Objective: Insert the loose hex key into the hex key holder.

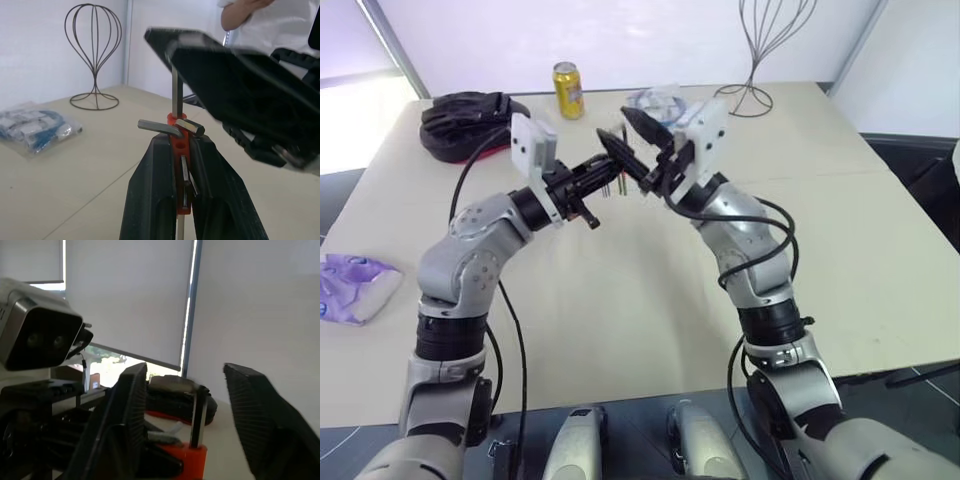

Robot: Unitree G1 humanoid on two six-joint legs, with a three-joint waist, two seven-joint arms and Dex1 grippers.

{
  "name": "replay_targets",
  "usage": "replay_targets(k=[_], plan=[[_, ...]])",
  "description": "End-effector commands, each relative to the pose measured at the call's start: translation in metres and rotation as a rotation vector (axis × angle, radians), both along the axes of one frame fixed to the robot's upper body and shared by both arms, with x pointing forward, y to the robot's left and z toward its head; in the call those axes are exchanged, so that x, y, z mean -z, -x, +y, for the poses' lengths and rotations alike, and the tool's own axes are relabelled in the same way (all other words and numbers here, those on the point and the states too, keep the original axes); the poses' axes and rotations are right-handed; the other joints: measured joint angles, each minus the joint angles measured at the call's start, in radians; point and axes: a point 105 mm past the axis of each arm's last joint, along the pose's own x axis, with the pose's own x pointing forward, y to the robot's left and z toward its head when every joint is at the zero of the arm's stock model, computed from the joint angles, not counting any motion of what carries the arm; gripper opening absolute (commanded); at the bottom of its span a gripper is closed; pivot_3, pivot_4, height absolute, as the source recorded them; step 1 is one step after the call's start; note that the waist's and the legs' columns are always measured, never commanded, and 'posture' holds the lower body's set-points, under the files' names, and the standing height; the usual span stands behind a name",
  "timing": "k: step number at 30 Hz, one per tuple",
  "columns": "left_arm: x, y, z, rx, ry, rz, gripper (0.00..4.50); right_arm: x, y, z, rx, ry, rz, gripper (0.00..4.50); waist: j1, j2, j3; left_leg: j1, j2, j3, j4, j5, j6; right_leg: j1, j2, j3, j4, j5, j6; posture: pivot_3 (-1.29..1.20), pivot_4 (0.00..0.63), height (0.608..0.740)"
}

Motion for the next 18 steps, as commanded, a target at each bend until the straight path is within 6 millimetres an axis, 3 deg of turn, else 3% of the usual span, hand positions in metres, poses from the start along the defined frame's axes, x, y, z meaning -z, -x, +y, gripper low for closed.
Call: replay_targets(k=[1,9,11,18], plan=[[-0.017,0.008,-0.001,0.016,0.012,-0.073,0.00,-0.007,0.014,-0.016,0.022,0.028,-0.061,3.90,0.003,0.000,0.000,0.000,0.000,0.000,0.000,0.000,0.000,0.000,0.000,0.000,0.000,0.000,0.000,0.00,0.150,0.740],[0.003,0.008,-0.003,0.036,0.015,0.013,0.00,0.041,0.045,-0.086,0.135,0.204,0.093,3.90,0.023,0.000,0.000,-0.001,0.000,-0.001,0.000,0.000,0.000,0.000,0.000,0.000,-0.002,0.000,0.000,0.00,0.150,0.740],[0.020,0.008,-0.011,0.078,0.014,0.085,0.00,0.052,0.055,-0.108,0.181,0.274,0.135,3.90,0.024,0.000,0.000,-0.001,0.000,-0.001,0.000,0.000,0.000,0.000,0.000,0.000,-0.002,0.000,0.000,0.00,0.150,0.740],[0.057,0.006,-0.049,0.201,0.093,0.310,0.00,0.042,0.067,-0.137,0.259,0.346,0.149,3.90,0.025,-0.001,0.000,-0.001,-0.002,-0.001,0.003,0.000,0.000,0.002,0.001,-0.001,-0.002,0.000,0.000,0.00,0.150,0.740]])
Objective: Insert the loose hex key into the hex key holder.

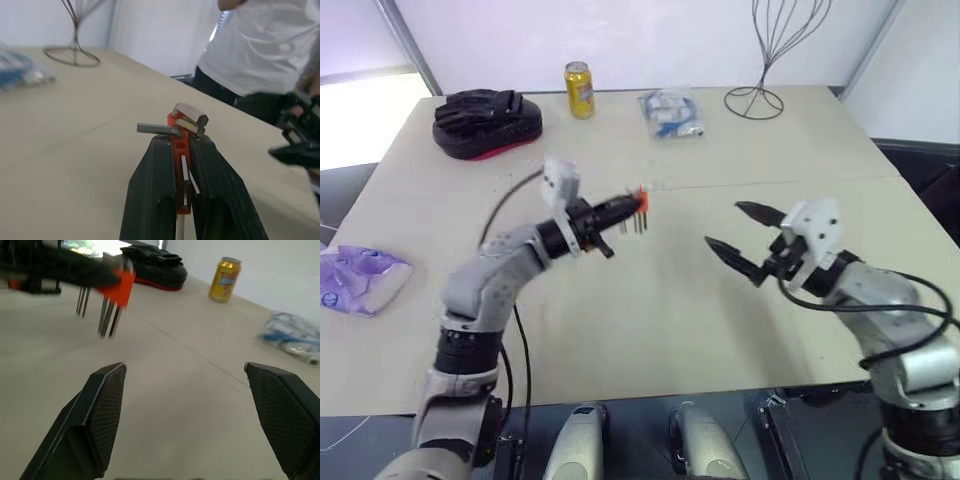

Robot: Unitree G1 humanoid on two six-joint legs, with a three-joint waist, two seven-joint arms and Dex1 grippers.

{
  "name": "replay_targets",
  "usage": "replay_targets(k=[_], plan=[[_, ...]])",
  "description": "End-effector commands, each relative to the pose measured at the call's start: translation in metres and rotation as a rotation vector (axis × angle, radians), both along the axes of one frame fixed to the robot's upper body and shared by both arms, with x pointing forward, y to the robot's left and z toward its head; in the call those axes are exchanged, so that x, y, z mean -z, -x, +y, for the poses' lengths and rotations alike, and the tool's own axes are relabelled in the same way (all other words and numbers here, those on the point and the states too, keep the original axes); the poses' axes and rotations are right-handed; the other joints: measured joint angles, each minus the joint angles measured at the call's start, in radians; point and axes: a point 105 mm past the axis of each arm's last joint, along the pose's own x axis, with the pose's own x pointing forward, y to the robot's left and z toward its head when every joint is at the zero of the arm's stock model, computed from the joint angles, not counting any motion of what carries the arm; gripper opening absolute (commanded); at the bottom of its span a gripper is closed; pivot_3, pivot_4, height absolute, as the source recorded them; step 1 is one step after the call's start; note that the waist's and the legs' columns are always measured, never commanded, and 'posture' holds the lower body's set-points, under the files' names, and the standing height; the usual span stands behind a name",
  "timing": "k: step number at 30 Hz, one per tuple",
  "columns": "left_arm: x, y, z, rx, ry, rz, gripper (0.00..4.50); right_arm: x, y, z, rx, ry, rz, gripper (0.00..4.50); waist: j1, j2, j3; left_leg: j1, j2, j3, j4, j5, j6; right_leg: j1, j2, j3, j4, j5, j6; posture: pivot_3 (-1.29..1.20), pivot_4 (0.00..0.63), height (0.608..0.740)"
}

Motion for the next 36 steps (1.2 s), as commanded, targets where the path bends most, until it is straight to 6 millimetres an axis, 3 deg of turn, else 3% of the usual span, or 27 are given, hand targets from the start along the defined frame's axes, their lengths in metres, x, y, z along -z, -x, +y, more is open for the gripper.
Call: replay_targets(k=[1,6,11,21,24,29,31,36], plan=[[0.003,-0.003,-0.014,0.035,0.047,0.063,0.00,-0.016,0.007,-0.002,0.008,0.002,-0.057,3.90,-0.002,0.000,0.000,0.000,0.000,0.000,0.000,0.000,0.000,0.000,0.001,0.000,0.000,0.000,0.000,0.00,0.150,0.740],[0.040,-0.009,-0.037,0.057,0.023,0.248,0.00,-0.019,0.009,-0.001,0.033,-0.003,-0.063,3.90,-0.001,0.000,0.000,0.000,-0.001,-0.001,-0.001,0.000,0.000,0.000,0.001,0.000,0.000,0.000,0.000,0.00,0.150,0.740],[0.072,-0.014,-0.044,0.018,0.006,0.411,0.00,-0.020,0.008,0.001,0.053,-0.015,-0.073,3.90,0.000,0.000,0.000,0.000,-0.001,-0.001,0.000,0.000,0.000,0.000,0.000,0.000,0.000,0.000,0.000,0.00,0.150,0.740],[0.090,-0.032,-0.027,-0.108,0.062,0.572,0.00,-0.019,0.005,0.009,0.049,-0.022,-0.081,3.90,-0.002,0.000,0.000,0.000,-0.001,-0.002,0.000,0.000,0.000,0.000,0.000,0.000,0.000,0.000,0.000,0.00,0.150,0.740],[0.092,-0.035,-0.020,-0.132,0.058,0.580,1.16,-0.019,0.005,0.011,0.041,-0.023,-0.081,3.94,-0.002,0.000,0.000,0.000,-0.001,-0.002,0.000,0.000,0.000,0.000,0.001,0.000,0.000,0.000,0.000,0.00,0.150,0.740],[0.089,-0.041,-0.003,-0.182,0.058,0.578,3.68,-0.018,0.002,0.012,0.037,-0.020,-0.081,3.94,0.000,0.000,-0.001,0.001,-0.001,-0.002,0.000,0.000,0.000,0.001,0.000,-0.001,0.000,0.000,0.000,0.00,0.150,0.740],[0.088,-0.044,0.006,-0.206,0.034,0.550,4.46,-0.018,0.001,0.012,0.035,-0.017,-0.082,3.94,-0.005,0.000,-0.001,0.004,-0.001,-0.001,0.000,0.000,0.000,0.004,0.001,0.000,0.000,0.000,0.000,0.00,0.150,0.740],[0.060,-0.050,0.030,-0.222,-0.083,0.323,4.46,-0.016,0.000,0.009,0.021,0.009,-0.071,3.94,-0.009,0.000,-0.001,0.012,0.000,-0.001,-0.003,0.000,0.000,0.009,0.003,0.000,0.000,0.000,-0.001,0.00,0.150,0.740]])
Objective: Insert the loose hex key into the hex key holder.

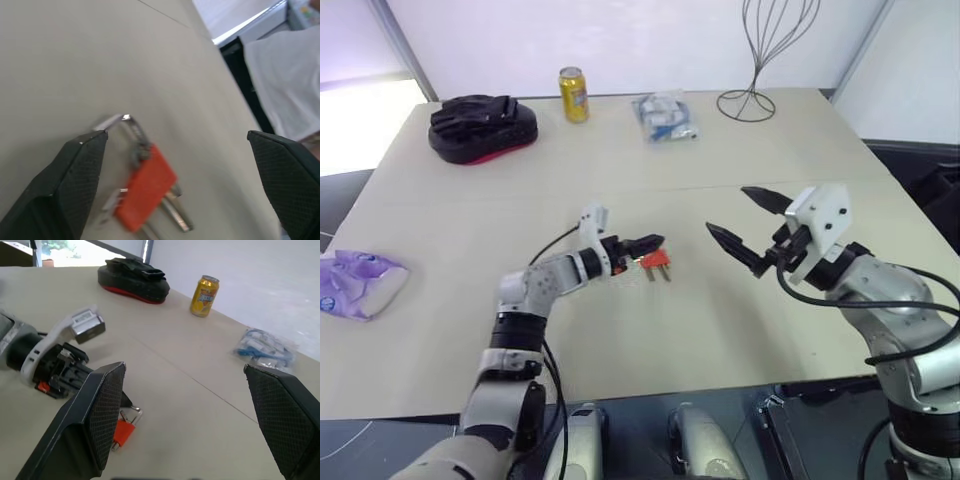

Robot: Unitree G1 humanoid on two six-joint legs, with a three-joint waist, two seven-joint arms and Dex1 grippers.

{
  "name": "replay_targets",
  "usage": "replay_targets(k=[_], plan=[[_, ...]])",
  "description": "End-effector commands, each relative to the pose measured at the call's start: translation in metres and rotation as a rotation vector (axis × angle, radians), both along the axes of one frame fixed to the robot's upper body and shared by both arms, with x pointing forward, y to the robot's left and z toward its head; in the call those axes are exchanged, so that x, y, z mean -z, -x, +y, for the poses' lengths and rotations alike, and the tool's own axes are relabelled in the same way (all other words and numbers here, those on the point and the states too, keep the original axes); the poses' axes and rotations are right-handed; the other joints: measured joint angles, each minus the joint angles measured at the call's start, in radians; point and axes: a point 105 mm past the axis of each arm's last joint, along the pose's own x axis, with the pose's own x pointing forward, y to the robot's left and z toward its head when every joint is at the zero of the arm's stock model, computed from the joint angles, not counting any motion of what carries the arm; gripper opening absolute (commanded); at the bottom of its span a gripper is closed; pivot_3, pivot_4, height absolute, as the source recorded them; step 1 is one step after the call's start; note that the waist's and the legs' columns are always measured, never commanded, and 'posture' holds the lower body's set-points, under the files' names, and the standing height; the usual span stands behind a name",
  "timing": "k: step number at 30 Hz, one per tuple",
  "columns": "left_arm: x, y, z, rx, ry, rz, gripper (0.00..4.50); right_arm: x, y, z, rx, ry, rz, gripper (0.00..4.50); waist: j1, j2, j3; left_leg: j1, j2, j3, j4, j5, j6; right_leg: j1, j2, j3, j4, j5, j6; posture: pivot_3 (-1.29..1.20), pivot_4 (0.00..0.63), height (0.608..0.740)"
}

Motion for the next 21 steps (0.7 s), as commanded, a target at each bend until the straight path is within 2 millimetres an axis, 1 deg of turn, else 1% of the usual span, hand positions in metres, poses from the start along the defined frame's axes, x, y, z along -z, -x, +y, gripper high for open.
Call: replay_targets(k=[1,2,4,6,8,10,13,15,16,18,21], plan=[[-0.031,-0.007,0.022,-0.007,-0.124,-0.217,4.46,-0.008,0.001,-0.002,-0.018,0.027,-0.041,3.94,0.002,0.000,0.000,0.000,0.000,0.000,0.000,0.000,0.000,0.000,0.000,0.000,0.000,0.000,0.000,0.00,0.150,0.740],[-0.040,-0.007,0.026,0.003,-0.166,-0.289,4.46,-0.007,0.001,-0.003,-0.023,0.038,-0.033,3.94,0.006,0.000,0.000,-0.001,0.000,0.000,0.000,0.000,0.000,-0.001,0.000,0.000,0.000,0.000,0.000,0.00,0.150,0.740],[-0.064,-0.002,0.034,0.039,-0.261,-0.455,4.46,-0.002,0.002,-0.005,-0.038,0.068,-0.008,3.94,0.010,0.000,0.000,-0.002,0.000,0.000,-0.001,0.000,0.000,-0.002,-0.001,0.000,-0.001,0.000,0.000,0.00,0.150,0.740],[-0.074,0.009,0.040,0.109,-0.340,-0.547,4.46,0.002,0.003,-0.007,-0.060,0.099,0.018,3.94,0.013,0.000,0.000,-0.004,0.001,0.000,-0.001,0.000,0.000,-0.002,-0.003,-0.001,-0.004,0.000,0.000,0.00,0.150,0.740],[-0.077,0.024,0.046,0.195,-0.389,-0.586,4.46,0.007,0.006,-0.009,-0.084,0.135,0.048,3.94,0.011,0.000,0.000,-0.005,0.001,0.000,-0.002,0.000,0.000,0.000,-0.005,-0.001,-0.008,0.000,0.000,0.00,0.150,0.740],[-0.078,0.047,0.054,0.312,-0.425,-0.592,4.46,0.013,0.011,-0.013,-0.127,0.198,0.103,3.94,0.009,0.001,0.000,-0.005,0.000,0.001,-0.003,-0.001,0.001,0.000,-0.007,-0.001,-0.011,0.000,0.000,0.00,0.150,0.740],[-0.081,0.081,0.064,0.460,-0.442,-0.569,4.46,0.019,0.017,-0.025,-0.181,0.301,0.183,3.94,0.006,0.001,0.001,-0.005,0.001,0.003,-0.003,-0.002,0.003,0.000,-0.007,0.000,-0.012,0.000,0.000,0.00,0.150,0.740],[-0.083,0.095,0.067,0.520,-0.444,-0.552,4.46,0.020,0.019,-0.032,-0.205,0.347,0.219,3.94,0.008,0.001,0.001,-0.006,0.002,0.003,-0.002,-0.002,0.003,-0.001,-0.007,0.000,-0.012,0.000,-0.001,0.00,0.150,0.740],[-0.084,0.101,0.068,0.538,-0.443,-0.539,4.46,0.019,0.020,-0.035,-0.215,0.371,0.234,3.94,0.010,0.001,0.001,-0.005,0.003,0.003,-0.002,-0.002,0.003,0.000,-0.007,0.000,-0.012,-0.002,-0.003,0.00,0.150,0.740],[-0.086,0.110,0.071,0.564,-0.436,-0.517,4.46,0.018,0.020,-0.039,-0.237,0.401,0.256,3.94,0.011,0.001,0.001,-0.006,0.003,0.002,-0.001,-0.002,0.003,0.000,-0.007,-0.001,-0.012,-0.002,-0.004,0.00,0.150,0.740],[-0.088,0.116,0.074,0.571,-0.442,-0.511,4.46,0.017,0.021,-0.040,-0.261,0.426,0.266,3.94,0.009,0.001,0.001,-0.005,0.003,0.003,-0.001,-0.002,0.003,0.000,-0.007,0.000,-0.012,-0.002,-0.004,0.00,0.150,0.740]])
